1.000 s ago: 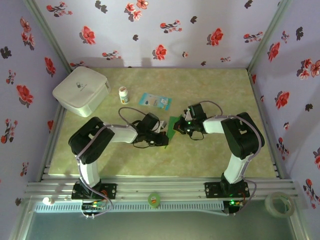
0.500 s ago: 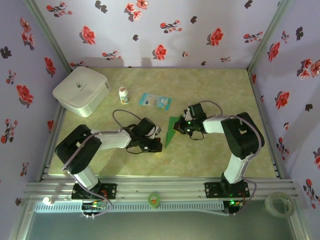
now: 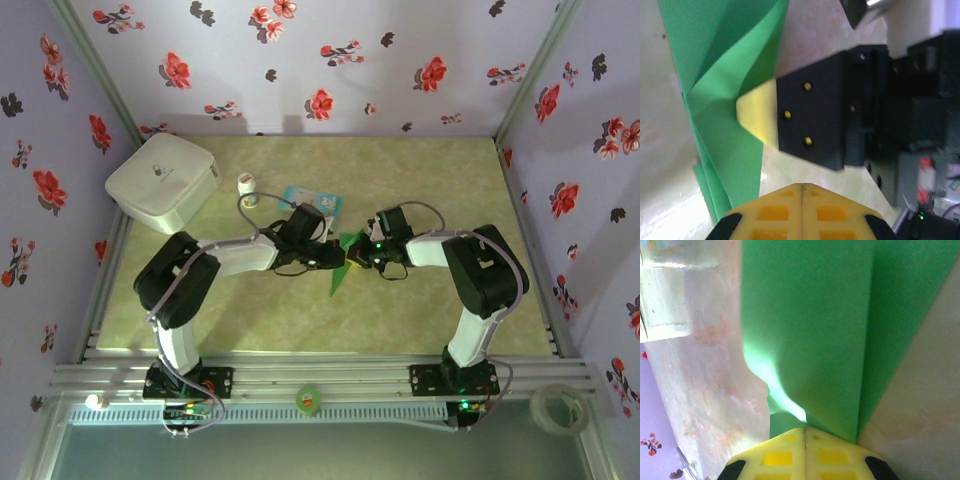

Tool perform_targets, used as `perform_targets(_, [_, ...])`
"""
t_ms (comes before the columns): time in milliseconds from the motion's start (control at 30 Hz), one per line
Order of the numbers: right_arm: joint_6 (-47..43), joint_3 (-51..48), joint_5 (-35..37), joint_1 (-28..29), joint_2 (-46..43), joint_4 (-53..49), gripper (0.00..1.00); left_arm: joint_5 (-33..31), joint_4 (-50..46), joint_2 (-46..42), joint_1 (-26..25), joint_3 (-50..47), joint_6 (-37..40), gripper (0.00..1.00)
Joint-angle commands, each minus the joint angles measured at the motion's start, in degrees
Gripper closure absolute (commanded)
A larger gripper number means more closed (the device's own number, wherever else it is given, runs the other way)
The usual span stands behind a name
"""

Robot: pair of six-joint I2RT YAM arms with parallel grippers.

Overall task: Fold a paper plane with a square sheet of paper (pick it up from the middle)
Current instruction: Fold the wing for the fifth time at the center of the table.

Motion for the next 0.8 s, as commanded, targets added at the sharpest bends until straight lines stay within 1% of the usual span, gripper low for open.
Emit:
perform_targets(0, [0.8,-0.8,3.6,-0.2,2.4,-3.1,0.95,1.0,-1.3,4.4,0.4,3.4,1.5,0.95])
perform_targets(167, [1.5,-0.9,3.1,-0.2,2.3,-2.1,0.95,-0.3,-4.8,7.8,0.5,5.3,3.4,0.95])
perform_targets(400, [1.9,-0.1,1.9,-0.2,1.6,-1.6,0.93,-2.9,-5.7,9.5,0.6,2.1,4.3,0.96])
perform_targets(500, [0.4,1.4,2.9,-0.4,-0.6,-4.5,0.9,-4.1,-6.2,8.9,0.6,0.6,4.5,0.97])
perform_targets(633, [-2.3,3.3,4.9,-1.2,-4.8,-8.8,0.88,-3.8,-5.8,7.5,0.6,-2.1,4.7,0.99])
perform_targets(700, [-2.4,3.1,5.1,-1.6,-6.6,-8.4,0.87,-3.3,-5.5,7.0,0.6,-3.2,5.0,1.0])
perform_targets(767, [-2.1,2.7,4.1,-1.6,-7.4,-7.3,0.9,-3.0,-5.0,6.4,0.6,-4.2,5.1,1.0])
